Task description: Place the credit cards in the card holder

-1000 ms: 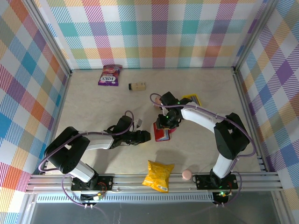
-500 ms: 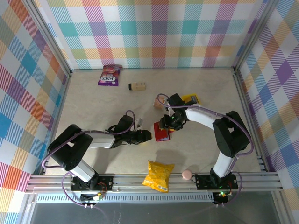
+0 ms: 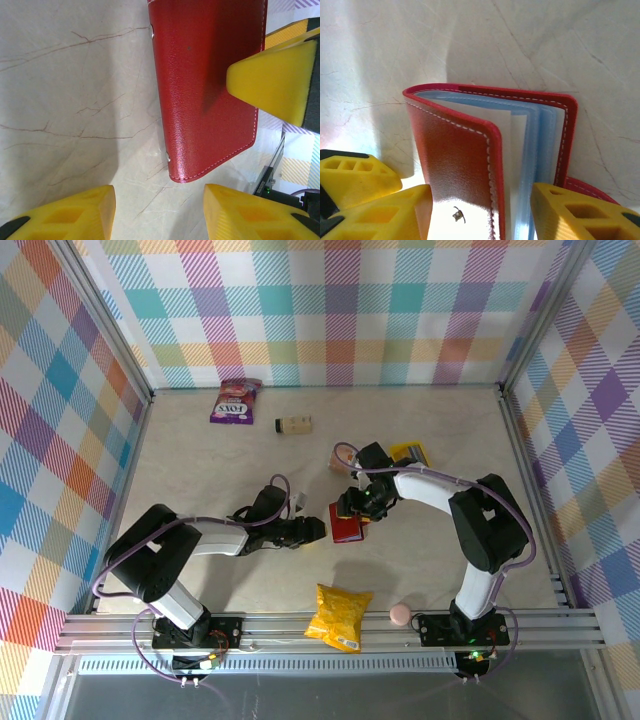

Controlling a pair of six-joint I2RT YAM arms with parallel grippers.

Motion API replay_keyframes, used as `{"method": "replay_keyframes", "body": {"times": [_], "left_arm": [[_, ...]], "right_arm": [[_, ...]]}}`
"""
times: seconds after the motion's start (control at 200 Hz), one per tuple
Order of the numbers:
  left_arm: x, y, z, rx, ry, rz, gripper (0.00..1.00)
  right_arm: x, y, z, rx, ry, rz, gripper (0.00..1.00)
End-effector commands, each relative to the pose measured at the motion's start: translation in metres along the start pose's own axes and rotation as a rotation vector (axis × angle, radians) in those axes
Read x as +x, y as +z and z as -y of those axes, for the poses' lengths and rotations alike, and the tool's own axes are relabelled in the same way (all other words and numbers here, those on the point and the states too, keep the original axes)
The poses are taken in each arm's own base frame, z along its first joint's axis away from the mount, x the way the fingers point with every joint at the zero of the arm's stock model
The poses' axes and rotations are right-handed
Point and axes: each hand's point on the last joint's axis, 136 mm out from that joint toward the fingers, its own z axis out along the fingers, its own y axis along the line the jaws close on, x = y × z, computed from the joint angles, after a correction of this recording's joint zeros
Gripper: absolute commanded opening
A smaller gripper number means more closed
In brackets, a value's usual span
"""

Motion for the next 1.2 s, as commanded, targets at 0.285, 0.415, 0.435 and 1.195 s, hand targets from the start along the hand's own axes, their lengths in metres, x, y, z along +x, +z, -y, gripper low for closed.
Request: {"method": "replay_keyframes", "body": {"times": [0.285, 0.415, 0.435, 1.195], "left_arm": [[-0.006, 0.009, 0.005, 0.013, 0.023, 0.003, 0.49], [-0.007, 0.009, 0.005, 0.013, 0.023, 0.004, 0.49], [-0.007, 0.009, 0.005, 0.013, 0.023, 0.005, 0.49], [-0.009, -0.04, 0.003, -0.063, 0.006, 0.125, 0.49]], "right_arm": [[0.003, 0.0, -0.015, -0.1, -0.034, -0.012, 0.54], [0.005, -0.003, -0.024, -0.147, -0.047, -0.016, 0.52], [0.005, -0.004, -0.025, -0.155, -0.049, -0.015, 0.52], [0.006, -0.021, -0.077, -0.283, -0.099, 0.037, 0.54]]}}
